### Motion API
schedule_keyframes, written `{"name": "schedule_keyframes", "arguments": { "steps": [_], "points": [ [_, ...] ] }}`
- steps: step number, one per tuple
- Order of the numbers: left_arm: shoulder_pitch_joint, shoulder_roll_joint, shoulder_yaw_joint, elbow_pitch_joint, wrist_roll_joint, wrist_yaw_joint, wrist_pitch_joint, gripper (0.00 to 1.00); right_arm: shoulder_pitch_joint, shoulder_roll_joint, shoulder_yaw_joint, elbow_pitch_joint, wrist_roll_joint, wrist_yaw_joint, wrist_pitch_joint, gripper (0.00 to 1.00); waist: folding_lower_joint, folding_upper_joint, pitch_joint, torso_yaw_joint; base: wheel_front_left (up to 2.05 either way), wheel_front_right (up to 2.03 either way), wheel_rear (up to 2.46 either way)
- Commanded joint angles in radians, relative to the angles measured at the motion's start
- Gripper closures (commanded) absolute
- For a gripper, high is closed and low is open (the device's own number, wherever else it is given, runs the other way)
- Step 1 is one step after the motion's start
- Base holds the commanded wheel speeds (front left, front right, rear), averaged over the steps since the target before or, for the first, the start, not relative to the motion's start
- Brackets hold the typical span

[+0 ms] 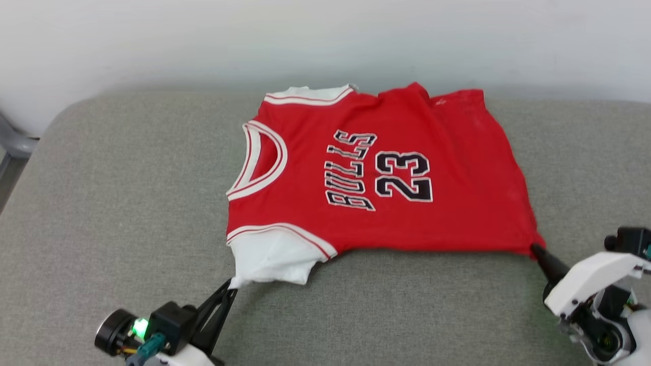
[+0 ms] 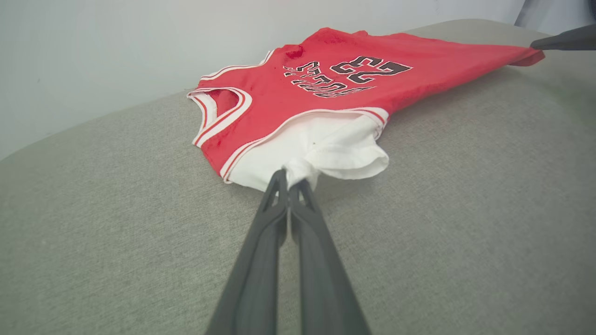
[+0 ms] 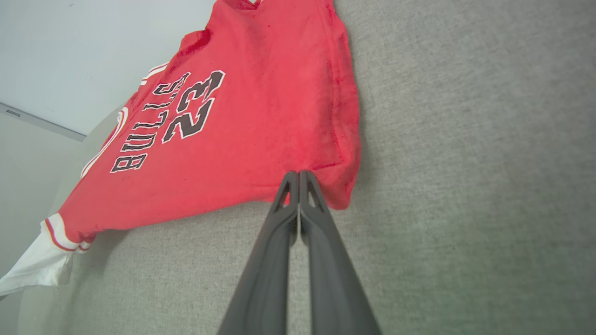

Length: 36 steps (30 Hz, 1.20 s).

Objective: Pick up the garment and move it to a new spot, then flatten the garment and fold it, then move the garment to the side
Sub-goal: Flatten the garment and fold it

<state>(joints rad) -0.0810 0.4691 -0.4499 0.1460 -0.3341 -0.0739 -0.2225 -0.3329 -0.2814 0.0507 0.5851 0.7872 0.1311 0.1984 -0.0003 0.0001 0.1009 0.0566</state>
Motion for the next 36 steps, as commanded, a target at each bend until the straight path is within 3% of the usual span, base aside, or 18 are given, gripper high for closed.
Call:
{"name": "schedule_keyframes", "arguments": {
  "steps": [1, 11, 17, 21, 27, 36],
  "points": [
    [0.032, 0.012, -0.001, -0.013, -0.007, 0.009, 0.007, 1.00, 0.042, 0.004, -0.003, -0.028, 0.017, -0.001, 0.021, 1.00, 0.0003, -0.0001, -0.031, -0.007, 0.00, 0.00, 0.00],
    [0.244, 0.060, -0.016, -0.138, -0.072, 0.024, 0.074, 1.00, 0.292, -0.037, -0.055, -0.245, 0.033, -0.001, 0.194, 1.00, 0.0003, -0.0001, -0.092, -0.016, 0.00, 0.00, 0.00],
    [0.344, 0.115, -0.046, -0.232, -0.114, -0.005, 0.121, 1.00, 0.451, -0.030, -0.112, -0.391, 0.039, -0.001, 0.332, 1.00, 0.0003, -0.0001, -0.101, -0.001, 0.00, 0.00, 0.00],
    [0.353, 0.130, -0.026, -0.272, -0.126, 0.008, 0.110, 1.00, 0.526, -0.007, -0.162, -0.505, 0.032, -0.001, 0.393, 1.00, 0.0003, -0.0001, -0.086, 0.007, 0.00, 0.00, 0.00],
    [0.285, 0.118, 0.013, -0.310, -0.113, 0.028, 0.062, 1.00, 0.527, 0.048, -0.239, -0.622, 0.006, -0.001, 0.454, 1.00, 0.0003, -0.0001, -0.051, 0.006, 0.00, 0.00, 0.00],
    [0.109, 0.124, 0.040, -0.284, -0.099, 0.006, 0.067, 1.00, 0.391, 0.091, -0.275, -0.675, -0.053, -0.001, 0.518, 1.00, 0.0003, -0.0001, 0.019, -0.015, 0.00, 0.00, 0.00]
  ]
}}
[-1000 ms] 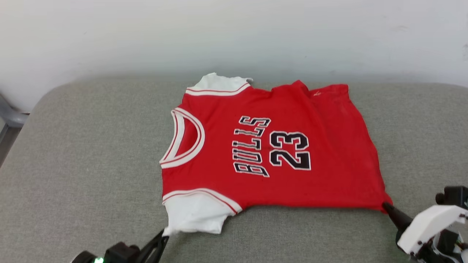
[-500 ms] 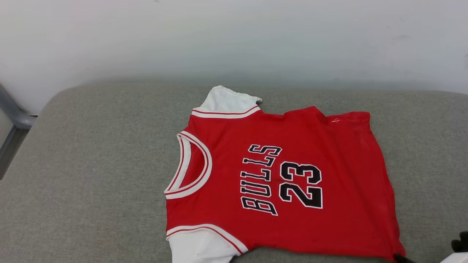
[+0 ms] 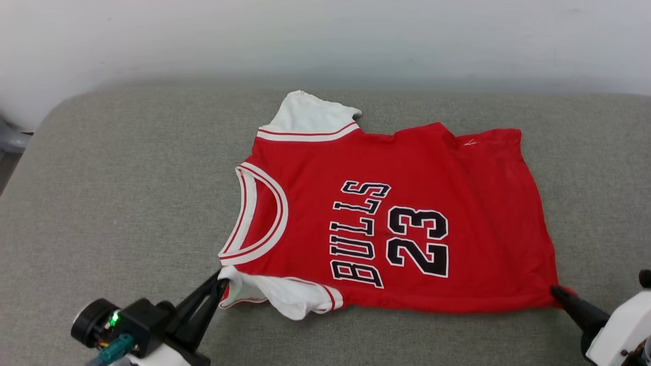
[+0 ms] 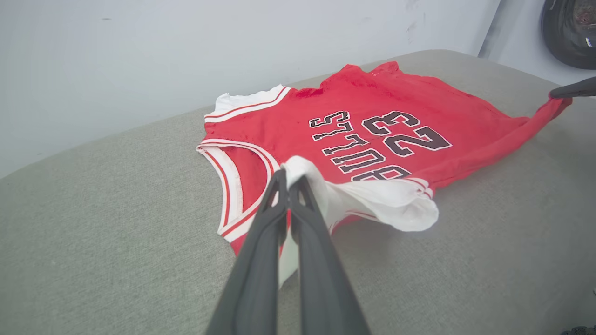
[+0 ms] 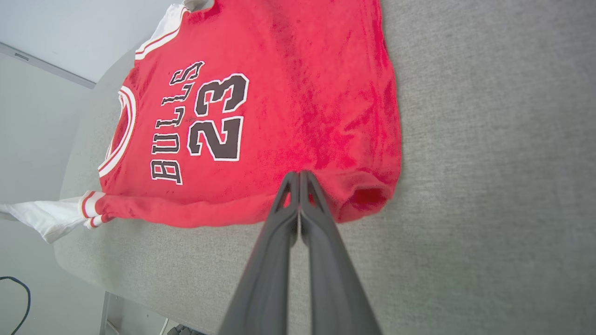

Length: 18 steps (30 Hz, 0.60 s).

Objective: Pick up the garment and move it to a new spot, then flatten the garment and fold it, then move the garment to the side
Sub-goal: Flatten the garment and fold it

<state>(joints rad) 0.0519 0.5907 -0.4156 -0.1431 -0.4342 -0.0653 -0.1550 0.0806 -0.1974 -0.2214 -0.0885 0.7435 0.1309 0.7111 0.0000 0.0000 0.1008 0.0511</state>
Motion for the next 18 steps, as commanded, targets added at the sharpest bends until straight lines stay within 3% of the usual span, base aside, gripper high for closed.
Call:
{"name": "schedule_keyframes", "arguments": {
  "steps": [1, 18],
  "points": [
    [-0.047, 0.004, 0.007, 0.012, 0.003, -0.006, 0.004, 1.00, -0.044, 0.009, -0.005, 0.001, -0.016, 0.000, 0.011, 1.00, 0.0000, 0.0000, 0.031, -0.012, 0.00, 0.00, 0.00],
    [-0.395, -0.021, -0.020, 0.279, -0.023, -0.055, 0.028, 1.00, -0.343, -0.011, 0.055, 0.185, -0.132, 0.000, 0.010, 1.00, 0.0000, 0.0000, 0.188, -0.033, 0.00, 0.00, 0.00]
  ]
}}
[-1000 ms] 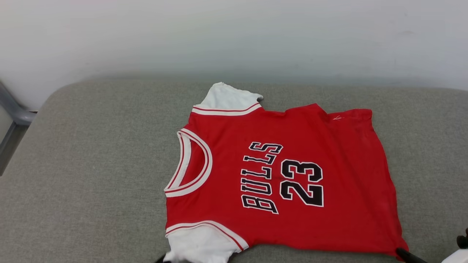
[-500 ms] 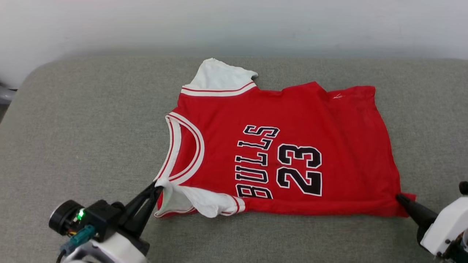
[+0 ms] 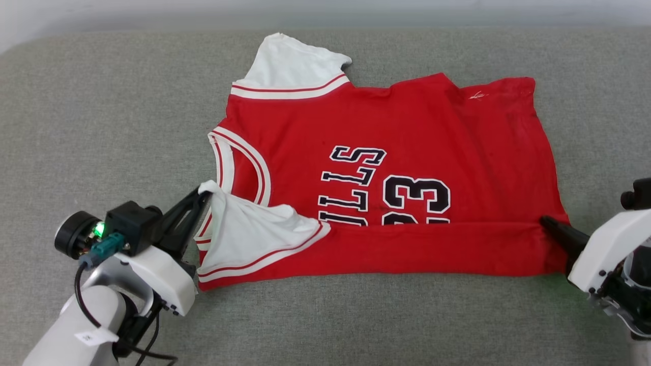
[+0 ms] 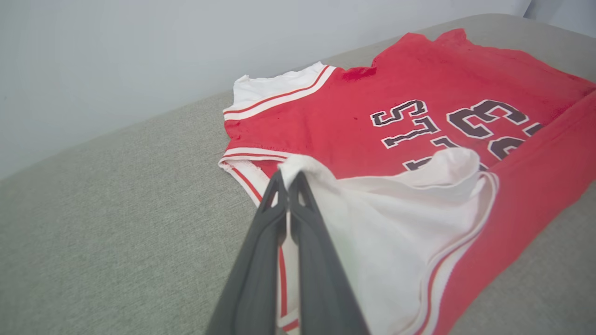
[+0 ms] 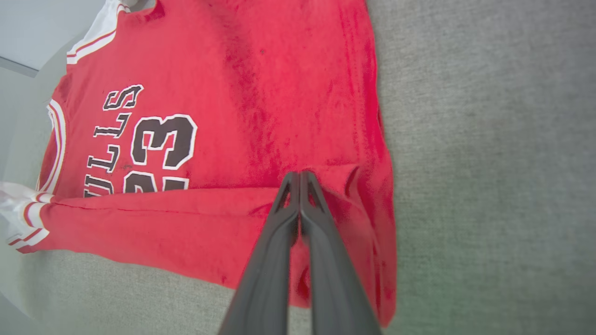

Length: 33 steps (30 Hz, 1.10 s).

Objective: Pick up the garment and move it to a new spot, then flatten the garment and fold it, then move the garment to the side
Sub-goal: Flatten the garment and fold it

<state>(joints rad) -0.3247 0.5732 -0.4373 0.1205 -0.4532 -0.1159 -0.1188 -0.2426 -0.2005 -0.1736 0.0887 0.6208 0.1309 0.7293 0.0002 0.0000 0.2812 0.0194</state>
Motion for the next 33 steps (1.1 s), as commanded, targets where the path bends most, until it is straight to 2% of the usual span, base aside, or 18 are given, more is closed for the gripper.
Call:
{"name": "schedule_keyframes", "arguments": {
  "steps": [1, 8, 9, 10, 11, 14, 21, 25, 29, 32, 33],
  "points": [
    [-0.032, -0.006, 0.000, 0.033, -0.008, -0.004, -0.010, 1.00, -0.031, -0.009, 0.012, 0.019, -0.012, 0.000, -0.013, 1.00, -0.0002, 0.0000, 0.011, -0.002, 0.00, 0.00, 0.00],
    [-0.110, -0.028, -0.045, 0.170, -0.030, -0.012, -0.009, 1.00, -0.084, -0.020, 0.052, 0.089, -0.033, -0.001, -0.049, 1.00, -0.0002, 0.0000, 0.028, 0.001, 0.00, 0.00, 0.00],
    [-0.121, -0.032, -0.047, 0.196, -0.026, -0.011, -0.010, 0.68, -0.091, -0.018, 0.050, 0.104, -0.040, -0.001, -0.060, 1.00, -0.0002, 0.0000, 0.028, 0.001, 0.00, 0.00, 0.00],
    [-0.131, -0.038, -0.053, 0.220, -0.020, -0.008, -0.011, 0.00, -0.099, -0.015, 0.047, 0.114, -0.047, 0.000, -0.073, 0.03, -0.0002, 0.0000, 0.027, 0.001, 0.00, 0.00, 0.00],
    [-0.140, -0.044, -0.062, 0.242, -0.012, -0.008, -0.011, 0.00, -0.105, -0.008, 0.058, 0.125, -0.041, 0.000, -0.072, 0.00, -0.0002, 0.0000, 0.026, 0.001, 0.00, 0.00, 0.00],
    [-0.151, -0.057, -0.073, 0.280, -0.008, -0.009, -0.020, 0.00, -0.116, -0.007, 0.066, 0.128, -0.033, -0.001, -0.088, 0.00, -0.0002, 0.0000, 0.020, 0.001, 0.00, 0.00, 0.00],
    [-0.155, -0.093, -0.045, 0.344, -0.026, 0.024, -0.093, 0.00, -0.113, -0.058, 0.137, 0.072, -0.082, -0.001, -0.211, 0.00, -0.0002, 0.0000, -0.021, 0.000, 0.00, 0.00, 0.00],
    [-0.114, -0.111, 0.000, 0.319, -0.063, 0.059, -0.122, 0.00, -0.067, -0.109, 0.203, 0.020, -0.153, -0.001, -0.288, 0.00, -0.0002, 0.0000, -0.049, 0.001, 0.00, 0.00, 0.00],
    [-0.048, -0.128, 0.051, 0.254, -0.106, 0.098, -0.134, 0.00, -0.017, -0.134, 0.202, -0.018, -0.219, -0.001, -0.313, 0.00, -0.0002, 0.0000, -0.065, 0.001, 0.00, 0.00, 0.00],
    [0.022, -0.124, 0.047, 0.202, -0.124, 0.111, -0.110, 0.00, 0.033, -0.123, 0.168, -0.038, -0.267, 0.000, -0.298, 0.00, -0.0002, 0.0000, -0.072, 0.002, 0.00, 0.00, 0.00],
    [0.043, -0.125, 0.055, 0.188, -0.137, 0.130, -0.093, 0.00, 0.047, -0.109, 0.150, -0.047, -0.272, -0.001, -0.290, 0.00, -0.0002, 0.0000, -0.073, 0.003, 0.00, 0.00, 0.00]
  ]
}}
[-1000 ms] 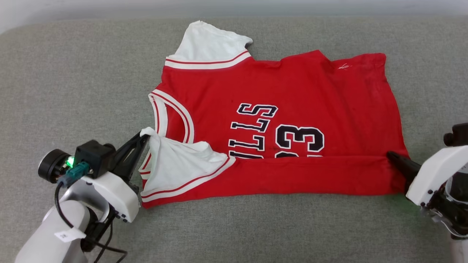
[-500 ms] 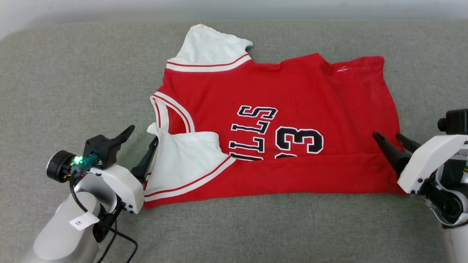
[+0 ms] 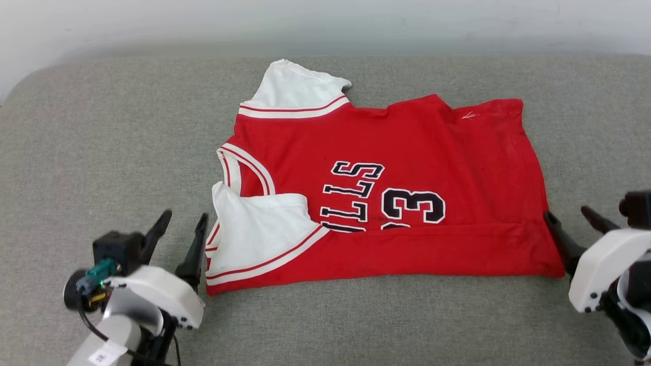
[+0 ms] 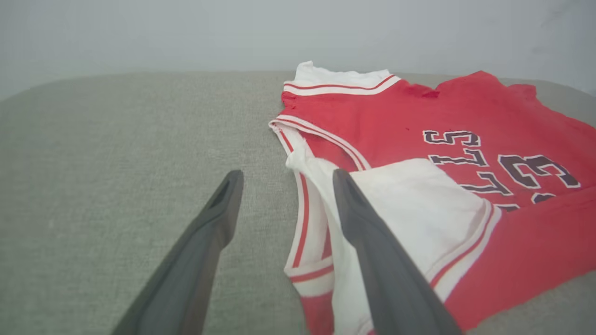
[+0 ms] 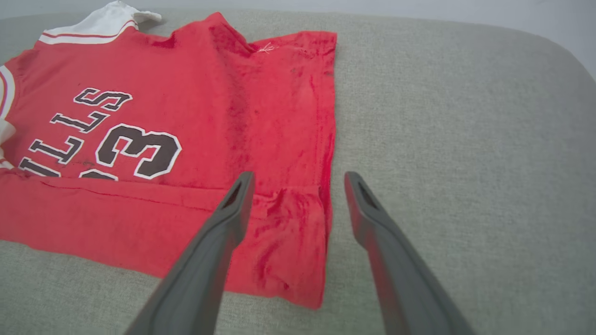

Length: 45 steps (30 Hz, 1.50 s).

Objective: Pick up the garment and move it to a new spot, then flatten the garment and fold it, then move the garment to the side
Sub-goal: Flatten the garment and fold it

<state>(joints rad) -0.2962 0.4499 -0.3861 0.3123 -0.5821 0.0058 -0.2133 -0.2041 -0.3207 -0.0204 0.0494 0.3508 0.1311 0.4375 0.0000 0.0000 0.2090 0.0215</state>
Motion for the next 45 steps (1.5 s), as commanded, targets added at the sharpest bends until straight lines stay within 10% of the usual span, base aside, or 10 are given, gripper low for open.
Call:
{"name": "schedule_keyframes", "arguments": {
  "steps": [1, 16, 32, 33, 34, 36, 45],
  "points": [
    [0.030, -0.002, 0.008, -0.023, -0.018, 0.018, 0.018, 0.00, 0.024, 0.025, -0.020, -0.015, -0.005, -0.001, 0.015, 0.00, 0.0000, 0.0000, -0.001, 0.001, 0.00, 0.00, 0.00],
    [0.241, 0.034, -0.013, -0.279, -0.117, 0.130, 0.273, 0.00, 0.142, 0.170, -0.127, -0.160, -0.036, -0.001, 0.150, 0.00, 0.0000, 0.0000, 0.016, -0.016, 0.00, 0.00, 0.00],
    [0.187, 0.051, -0.075, -0.081, -0.059, 0.196, 0.416, 0.00, 0.103, 0.164, -0.093, -0.170, -0.027, -0.001, 0.119, 0.00, 0.0000, 0.0000, 0.099, -0.065, 0.00, 0.00, 0.00],
    [0.190, 0.050, -0.085, -0.064, -0.059, 0.193, 0.434, 0.17, 0.102, 0.161, -0.092, -0.170, -0.028, -0.001, 0.118, 0.00, 0.0000, 0.0000, 0.102, -0.065, 0.00, 0.00, 0.00],
    [0.193, 0.044, -0.093, -0.050, -0.066, 0.190, 0.445, 0.61, 0.100, 0.159, -0.091, -0.170, -0.029, -0.001, 0.116, 0.00, 0.0000, 0.0000, 0.105, -0.064, 0.00, 0.00, 0.00],
    [0.193, 0.034, -0.101, -0.033, -0.073, 0.181, 0.451, 1.00, 0.099, 0.152, -0.091, -0.167, -0.036, -0.001, 0.113, 0.00, 0.0000, 0.0000, 0.105, -0.060, 0.00, 0.00, 0.00],
    [0.140, 0.017, -0.081, -0.095, -0.073, 0.135, 0.333, 1.00, 0.086, 0.108, -0.076, -0.106, -0.063, -0.001, 0.110, 0.00, 0.0000, 0.0000, 0.068, -0.010, 0.00, 0.00, 0.00]
  ]
}}
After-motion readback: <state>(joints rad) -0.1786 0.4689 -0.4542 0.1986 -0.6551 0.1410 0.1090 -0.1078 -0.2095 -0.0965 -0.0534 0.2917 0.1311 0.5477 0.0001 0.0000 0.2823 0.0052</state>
